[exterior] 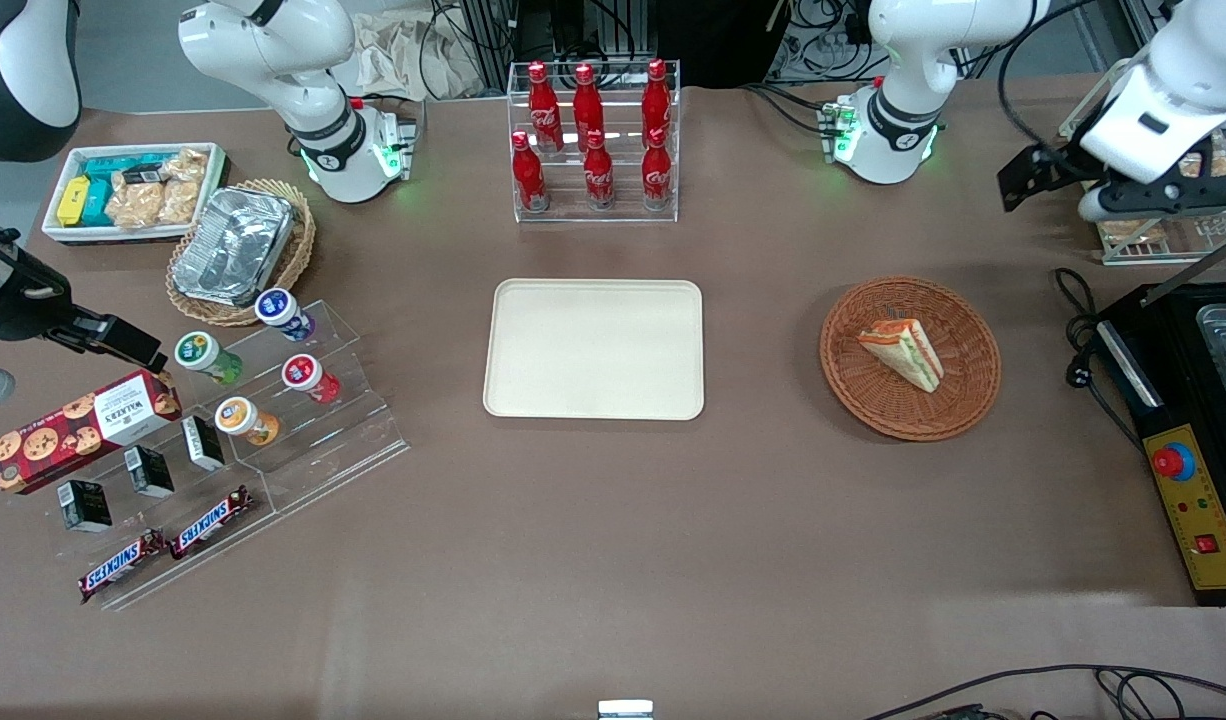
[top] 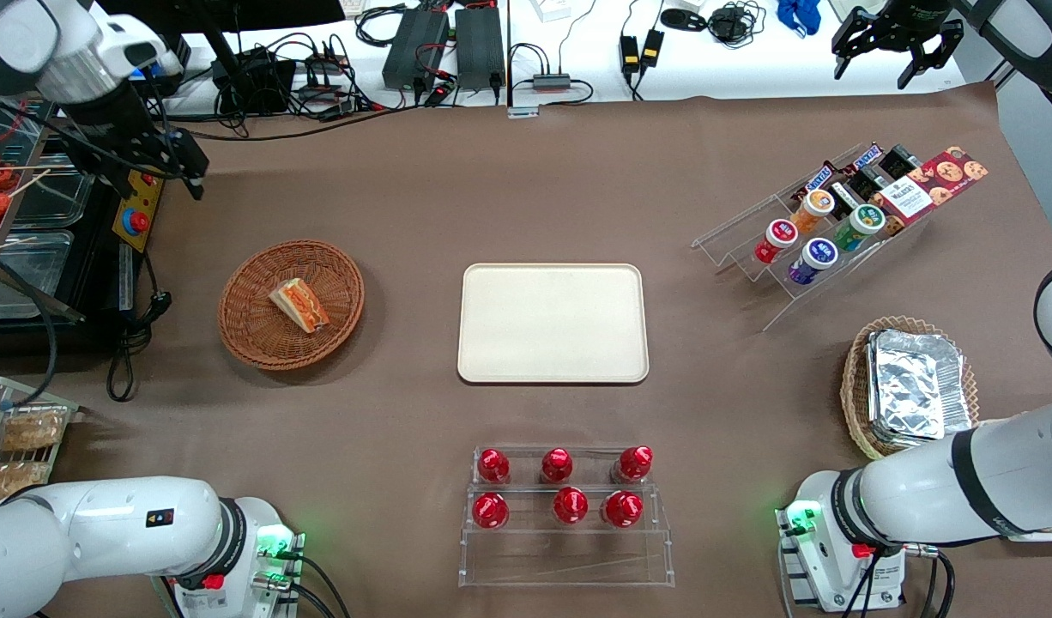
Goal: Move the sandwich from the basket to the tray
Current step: 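Move the left gripper out from its rest pose toward the wicker basket, then lower the open left gripper over the sandwich in the basket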
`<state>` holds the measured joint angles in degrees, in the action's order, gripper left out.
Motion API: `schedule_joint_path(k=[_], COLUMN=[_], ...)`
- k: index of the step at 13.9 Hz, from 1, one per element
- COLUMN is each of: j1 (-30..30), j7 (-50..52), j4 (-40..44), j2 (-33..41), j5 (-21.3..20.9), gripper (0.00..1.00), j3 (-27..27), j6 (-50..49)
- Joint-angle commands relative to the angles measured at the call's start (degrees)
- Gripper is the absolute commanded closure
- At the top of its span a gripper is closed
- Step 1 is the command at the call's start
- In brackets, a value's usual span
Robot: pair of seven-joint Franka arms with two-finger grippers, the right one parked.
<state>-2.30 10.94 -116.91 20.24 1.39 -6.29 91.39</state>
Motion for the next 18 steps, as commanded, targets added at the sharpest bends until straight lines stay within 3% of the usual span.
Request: schedule_joint_path(k=[1,4,9,18], j1=[1.1,1.8,1.8,2.3], j7=[12.1,23.6,25.2,35.5], j4=[-9.4,-14.6,-21.8,-20.8], j2=[4.5,4.4,1.2,-13.0], j5=[1.1,0.5,1.2,1.2], gripper=[0.00,0.00,0.00,0.01], j3=[-0.4,-1.1,-1.5,-1.5], j6=[6.9,13.7,25.1,39.6])
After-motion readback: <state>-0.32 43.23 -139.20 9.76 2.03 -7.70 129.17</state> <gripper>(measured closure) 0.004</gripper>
